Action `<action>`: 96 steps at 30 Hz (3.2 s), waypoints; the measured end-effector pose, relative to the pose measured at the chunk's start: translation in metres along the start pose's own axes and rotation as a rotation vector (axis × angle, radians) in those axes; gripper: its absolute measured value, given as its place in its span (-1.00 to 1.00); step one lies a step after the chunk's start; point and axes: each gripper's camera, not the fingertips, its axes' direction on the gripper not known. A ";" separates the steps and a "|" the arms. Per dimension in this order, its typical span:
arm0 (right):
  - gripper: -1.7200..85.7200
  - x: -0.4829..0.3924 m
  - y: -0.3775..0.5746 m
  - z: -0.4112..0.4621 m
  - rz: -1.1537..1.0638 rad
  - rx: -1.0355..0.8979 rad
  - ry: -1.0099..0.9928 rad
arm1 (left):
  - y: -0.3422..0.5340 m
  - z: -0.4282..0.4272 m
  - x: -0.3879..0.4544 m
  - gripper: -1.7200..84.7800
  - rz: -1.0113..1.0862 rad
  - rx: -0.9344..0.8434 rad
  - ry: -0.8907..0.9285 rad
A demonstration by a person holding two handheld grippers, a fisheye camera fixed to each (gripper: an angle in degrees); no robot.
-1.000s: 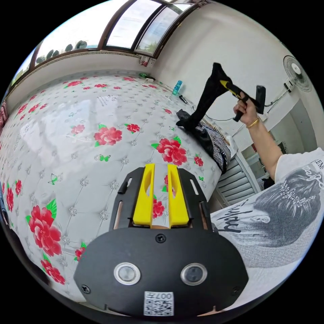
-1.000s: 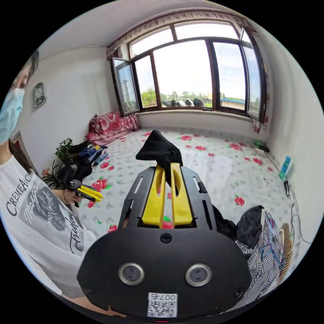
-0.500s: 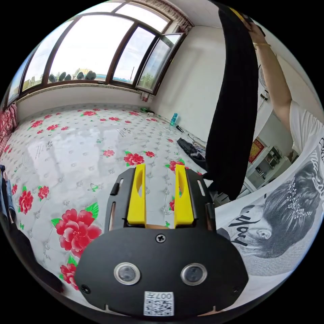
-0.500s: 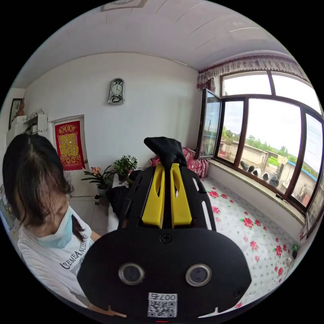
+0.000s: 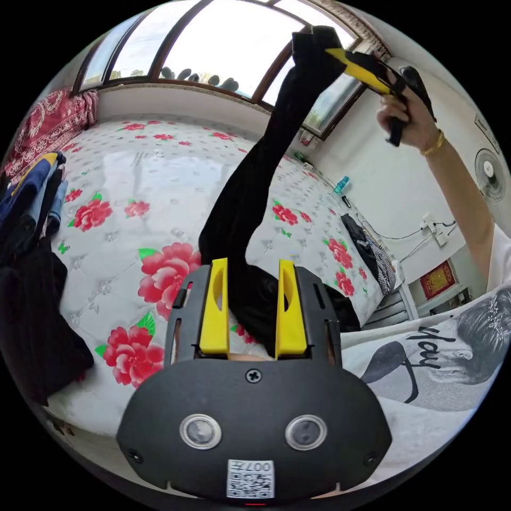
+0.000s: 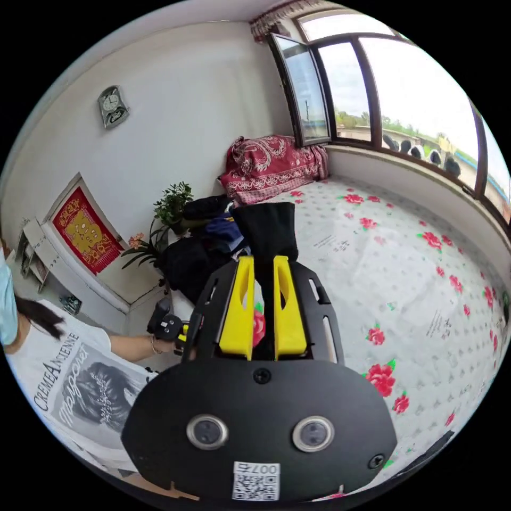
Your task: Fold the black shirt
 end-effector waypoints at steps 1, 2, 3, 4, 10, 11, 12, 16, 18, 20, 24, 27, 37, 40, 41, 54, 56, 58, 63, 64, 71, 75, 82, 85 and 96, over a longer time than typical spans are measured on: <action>-0.86 0.008 0.019 0.002 0.017 0.002 -0.024 | 0.003 0.002 0.001 -0.66 0.001 -0.014 -0.019; -0.85 0.023 0.059 0.002 0.054 0.022 -0.056 | 0.010 0.006 0.004 -0.66 0.005 -0.045 -0.053; -0.84 0.034 0.103 -0.003 0.093 0.032 -0.071 | 0.015 0.013 0.009 -0.66 0.007 -0.084 -0.067; -0.83 0.037 0.125 -0.007 0.106 0.040 -0.068 | 0.018 0.018 0.012 -0.65 0.007 -0.105 -0.064; -0.77 0.025 0.355 -0.028 0.268 -0.200 0.159 | 0.026 0.083 0.065 -0.65 0.113 -0.342 -0.027; -0.77 0.016 0.393 -0.025 0.311 -0.283 0.171 | 0.023 0.096 0.079 -0.65 0.156 -0.379 -0.025; -0.77 0.006 0.424 -0.019 0.340 -0.354 0.178 | 0.019 0.107 0.092 -0.66 0.196 -0.416 -0.023; -0.79 -0.023 0.473 0.005 0.344 -0.449 0.141 | 0.004 0.129 0.125 -0.67 0.282 -0.472 0.003; -0.85 -0.028 0.480 0.025 0.337 -0.457 0.107 | -0.007 0.135 0.141 -0.67 0.313 -0.485 0.016; -0.90 -0.028 0.480 0.040 0.318 -0.490 0.044 | -0.012 0.136 0.152 -0.67 0.337 -0.493 0.022; -0.95 -0.021 0.461 0.028 0.293 -0.458 0.007 | -0.016 0.131 0.176 -0.67 0.419 -0.484 -0.004; -0.96 -0.016 0.441 0.005 0.253 -0.412 0.055 | -0.008 0.130 0.183 -0.66 0.452 -0.483 -0.020; -0.96 -0.018 0.323 -0.045 0.001 -0.162 0.156 | -0.027 0.103 0.220 -0.62 0.603 -0.345 0.057; -0.96 -0.023 0.265 -0.058 -0.093 -0.065 0.126 | -0.051 0.089 0.246 -0.62 0.700 -0.248 0.065; -0.95 -0.030 0.246 -0.064 -0.135 -0.016 0.092 | -0.059 0.087 0.253 -0.63 0.717 -0.234 0.058; -0.67 -0.012 0.360 -0.057 0.230 -0.154 0.195 | -0.056 0.010 0.156 -0.97 0.348 -0.154 0.055; -0.68 -0.012 0.376 -0.029 0.275 -0.188 0.146 | -0.056 0.006 0.150 -0.97 0.313 -0.153 0.072; -0.70 -0.013 0.379 0.001 0.291 -0.211 0.126 | -0.059 0.001 0.147 -0.97 0.299 -0.148 0.098; -0.90 -0.010 0.368 0.068 0.244 -0.365 0.154 | -0.068 -0.021 0.138 -0.98 0.306 -0.112 0.081; -0.91 -0.008 0.368 0.066 0.255 -0.371 0.169 | -0.068 -0.023 0.136 -0.98 0.308 -0.114 0.067; -0.95 -0.030 0.348 -0.073 0.250 -0.170 0.214 | -0.067 -0.029 0.092 -0.98 0.184 -0.165 0.081; -0.95 -0.049 0.308 -0.159 0.187 -0.045 0.301 | -0.108 -0.046 0.095 -0.98 0.202 -0.148 0.261; -0.95 0.078 0.204 -0.140 0.143 -0.232 0.517 | -0.295 0.033 0.065 -0.98 0.283 -0.226 0.336; -0.95 0.141 0.117 -0.171 0.206 -0.174 0.594 | -0.403 0.039 0.046 -0.98 0.135 -0.155 0.441; -0.95 -0.028 -0.033 -0.329 -0.251 0.275 0.961 | -0.451 -0.198 0.161 -0.98 0.678 0.380 0.163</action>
